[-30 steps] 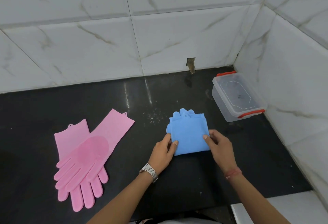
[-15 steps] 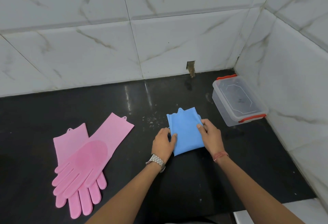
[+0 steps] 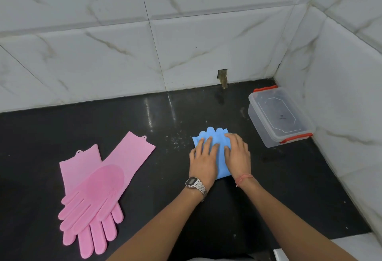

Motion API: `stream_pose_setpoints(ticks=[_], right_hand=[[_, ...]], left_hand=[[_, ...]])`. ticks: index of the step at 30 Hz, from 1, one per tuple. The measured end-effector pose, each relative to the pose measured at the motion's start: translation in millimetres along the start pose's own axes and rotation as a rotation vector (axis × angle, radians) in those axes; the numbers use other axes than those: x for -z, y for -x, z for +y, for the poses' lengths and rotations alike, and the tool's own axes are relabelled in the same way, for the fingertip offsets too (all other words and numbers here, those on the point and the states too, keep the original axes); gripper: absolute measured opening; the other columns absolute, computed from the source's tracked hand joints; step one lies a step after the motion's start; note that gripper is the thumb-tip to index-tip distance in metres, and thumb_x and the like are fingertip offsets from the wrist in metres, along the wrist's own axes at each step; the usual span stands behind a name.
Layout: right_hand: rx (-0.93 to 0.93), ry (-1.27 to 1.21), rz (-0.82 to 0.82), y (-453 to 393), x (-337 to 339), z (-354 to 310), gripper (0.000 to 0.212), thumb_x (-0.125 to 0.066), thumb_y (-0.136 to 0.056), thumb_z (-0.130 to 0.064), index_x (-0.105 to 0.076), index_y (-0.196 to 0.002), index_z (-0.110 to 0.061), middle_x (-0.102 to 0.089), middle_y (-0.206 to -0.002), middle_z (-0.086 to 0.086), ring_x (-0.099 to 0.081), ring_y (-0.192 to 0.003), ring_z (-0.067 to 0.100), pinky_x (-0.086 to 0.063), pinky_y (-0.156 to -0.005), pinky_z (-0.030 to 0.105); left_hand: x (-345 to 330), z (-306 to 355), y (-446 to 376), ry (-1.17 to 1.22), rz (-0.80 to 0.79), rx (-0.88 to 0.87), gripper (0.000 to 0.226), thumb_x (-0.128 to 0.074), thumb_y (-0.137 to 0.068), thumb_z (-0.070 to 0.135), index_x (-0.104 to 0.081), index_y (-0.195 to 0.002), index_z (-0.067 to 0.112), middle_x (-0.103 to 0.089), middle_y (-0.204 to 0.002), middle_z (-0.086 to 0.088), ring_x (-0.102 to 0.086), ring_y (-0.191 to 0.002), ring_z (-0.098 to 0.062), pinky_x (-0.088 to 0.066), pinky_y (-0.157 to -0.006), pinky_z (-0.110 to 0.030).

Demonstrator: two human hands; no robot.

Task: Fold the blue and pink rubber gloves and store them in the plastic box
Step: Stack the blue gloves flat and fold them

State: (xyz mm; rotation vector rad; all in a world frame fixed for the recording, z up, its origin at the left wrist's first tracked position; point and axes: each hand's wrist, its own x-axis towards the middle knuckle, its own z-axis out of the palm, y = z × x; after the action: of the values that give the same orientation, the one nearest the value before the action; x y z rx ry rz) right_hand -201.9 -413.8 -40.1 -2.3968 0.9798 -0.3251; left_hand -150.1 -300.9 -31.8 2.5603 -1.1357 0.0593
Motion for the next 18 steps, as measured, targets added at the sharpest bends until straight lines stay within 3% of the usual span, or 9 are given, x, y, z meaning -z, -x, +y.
stream_pose_setpoints(ticks=[4, 7, 12, 15, 18], right_hand=[[-0.013, -0.088, -0.067, -4.4, -1.8, -0.1, 0.037, -0.044, -0.096, -0.016, -0.047, -0.132, -0.023, -0.04, -0.142, 0.0, -0.049, -0.114, 0.024, -0.047, -0.096, 0.038], [-0.02, -0.213, -0.115, -8.0, 0.2, 0.1, 0.033, -0.046, -0.096, -0.013, -0.05, -0.127, -0.021, -0.043, -0.138, 0.002, -0.053, -0.111, 0.021, -0.046, -0.095, 0.033], [-0.015, -0.329, -0.17, 2.6, 1.1, -1.6, 0.029, -0.047, -0.097, -0.011, -0.052, -0.123, -0.02, -0.048, -0.133, 0.001, -0.05, -0.113, 0.012, -0.042, -0.095, 0.026], [-0.002, -0.346, -0.22, 17.9, -0.5, -0.1, 0.03, -0.048, -0.097, -0.013, -0.051, -0.125, -0.023, -0.047, -0.135, -0.001, -0.049, -0.114, 0.012, -0.041, -0.094, 0.025], [0.055, -0.07, -0.198, 31.7, -6.2, -3.6, 0.04, -0.045, -0.098, -0.017, -0.041, -0.137, -0.026, -0.033, -0.149, 0.0, -0.043, -0.126, 0.018, -0.04, -0.1, 0.031]], left_hand=[[-12.9, -3.8, -10.5, -0.047, -0.202, 0.045, 0.053, -0.037, -0.096, 0.031, -0.028, -0.148, 0.025, -0.017, -0.16, -0.004, -0.009, -0.148, -0.03, -0.024, -0.111, -0.052], [-14.5, -8.9, -17.3, -0.039, -0.255, 0.063, 0.055, -0.029, -0.099, 0.046, -0.02, -0.151, 0.029, -0.008, -0.162, -0.001, -0.005, -0.148, -0.027, -0.028, -0.108, -0.053], [-13.6, -22.0, -6.1, -0.068, -0.251, 0.024, 0.057, -0.029, -0.097, 0.052, -0.025, -0.15, 0.031, -0.015, -0.161, 0.001, -0.02, -0.145, -0.023, -0.038, -0.097, -0.044], [-9.5, -29.0, 10.4, -0.107, -0.159, -0.002, 0.053, -0.039, -0.094, 0.048, -0.042, -0.143, 0.028, -0.034, -0.154, -0.002, -0.037, -0.137, -0.025, -0.043, -0.091, -0.045], [-10.9, -27.0, 15.9, -0.147, -0.089, -0.033, 0.05, -0.054, -0.088, 0.035, -0.051, -0.136, 0.023, -0.043, -0.149, -0.004, -0.039, -0.138, -0.028, -0.04, -0.098, -0.052]])
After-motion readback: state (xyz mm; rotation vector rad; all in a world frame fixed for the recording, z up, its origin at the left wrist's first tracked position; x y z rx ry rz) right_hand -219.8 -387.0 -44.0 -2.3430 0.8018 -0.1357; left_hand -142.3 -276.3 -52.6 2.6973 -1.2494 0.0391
